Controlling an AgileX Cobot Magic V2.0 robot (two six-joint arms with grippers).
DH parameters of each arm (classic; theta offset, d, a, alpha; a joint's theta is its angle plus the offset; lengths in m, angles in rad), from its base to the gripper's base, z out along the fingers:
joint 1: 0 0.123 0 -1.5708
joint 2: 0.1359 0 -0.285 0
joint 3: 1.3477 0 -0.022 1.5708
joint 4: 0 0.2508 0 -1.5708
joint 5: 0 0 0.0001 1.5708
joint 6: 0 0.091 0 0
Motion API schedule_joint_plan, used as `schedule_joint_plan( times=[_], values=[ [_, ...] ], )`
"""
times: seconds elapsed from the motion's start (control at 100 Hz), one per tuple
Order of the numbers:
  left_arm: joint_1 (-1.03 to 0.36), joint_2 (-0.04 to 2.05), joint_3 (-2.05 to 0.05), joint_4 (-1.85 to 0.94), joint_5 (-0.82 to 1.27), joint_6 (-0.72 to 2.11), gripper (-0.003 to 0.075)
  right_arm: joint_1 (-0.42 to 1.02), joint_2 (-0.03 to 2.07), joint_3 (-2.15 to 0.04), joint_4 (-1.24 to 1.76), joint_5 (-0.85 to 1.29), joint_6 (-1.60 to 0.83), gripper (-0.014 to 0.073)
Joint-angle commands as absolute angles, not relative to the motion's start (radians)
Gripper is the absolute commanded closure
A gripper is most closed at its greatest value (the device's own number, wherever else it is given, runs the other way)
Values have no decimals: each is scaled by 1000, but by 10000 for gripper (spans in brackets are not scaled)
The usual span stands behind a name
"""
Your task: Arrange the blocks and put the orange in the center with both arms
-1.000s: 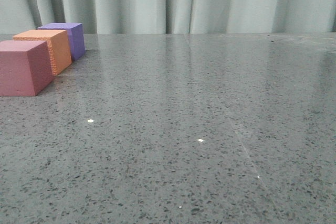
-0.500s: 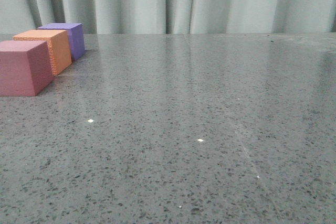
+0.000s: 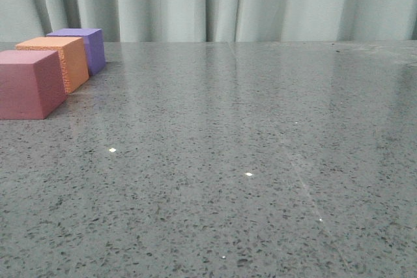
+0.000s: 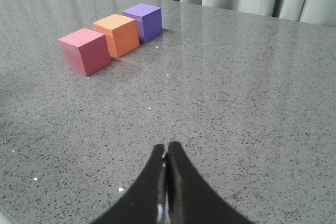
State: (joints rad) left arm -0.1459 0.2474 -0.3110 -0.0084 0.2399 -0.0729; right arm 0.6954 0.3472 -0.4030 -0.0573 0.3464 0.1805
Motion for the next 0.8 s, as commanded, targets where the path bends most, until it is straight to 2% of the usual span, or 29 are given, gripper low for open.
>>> schedule_joint_plan(
  times=[0.0, 0.4, 0.64, 0.79],
  values=[
    [-120, 236, -275, -74, 39, 16, 740, 696, 352, -426, -72, 259, 174, 714],
    [37, 98, -115, -75, 0, 23, 739, 696, 352, -426, -72, 259, 174, 714],
    [90, -38, 8, -86, -7, 12, 739, 696, 352, -426, -72, 259, 174, 714],
    [89, -36, 21, -88, 40, 0, 739, 696, 352, -426, -72, 262, 174, 714]
  ],
)
